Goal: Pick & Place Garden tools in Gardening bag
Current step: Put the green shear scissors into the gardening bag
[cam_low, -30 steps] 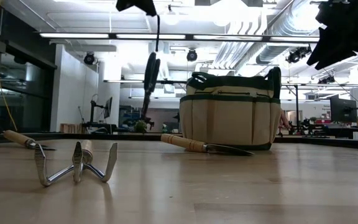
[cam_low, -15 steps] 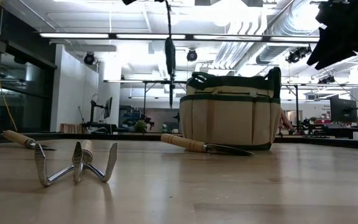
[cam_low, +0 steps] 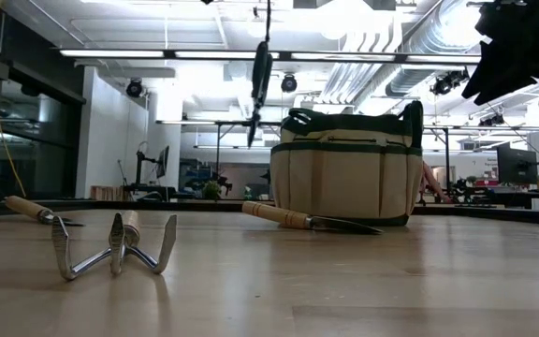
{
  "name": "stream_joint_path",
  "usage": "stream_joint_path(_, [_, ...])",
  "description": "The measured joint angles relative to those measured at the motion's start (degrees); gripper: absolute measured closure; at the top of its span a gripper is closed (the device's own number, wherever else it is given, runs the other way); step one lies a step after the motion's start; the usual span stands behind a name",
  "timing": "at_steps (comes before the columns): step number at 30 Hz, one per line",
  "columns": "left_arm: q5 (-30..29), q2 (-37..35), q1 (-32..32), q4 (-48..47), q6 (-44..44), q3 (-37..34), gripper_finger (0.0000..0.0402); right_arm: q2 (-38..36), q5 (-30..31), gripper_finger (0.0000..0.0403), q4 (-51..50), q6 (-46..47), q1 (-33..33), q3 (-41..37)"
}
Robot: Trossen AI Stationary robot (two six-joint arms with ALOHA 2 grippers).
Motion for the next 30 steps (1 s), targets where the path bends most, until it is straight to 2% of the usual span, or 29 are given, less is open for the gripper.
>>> stream_joint_path(8, [0.7,0.0,-0.1,1.8,0.0,0.0,0.0401,0.0,0.0,0.0188,0.0,0.0,0.0,0.0])
stream_joint_path(19, [-3.2,3.5,-2.9,4.4,0.5,0.0,0.0401,0.0,0.0,0.0188,0.0,0.0,0.0,0.0])
stream_joint_path(30, [-2.1,3.7,-2.9,7.9,0.9,0.0,0.0401,0.0,0.0,0.0188,0.0,-0.1,0.0,0.0])
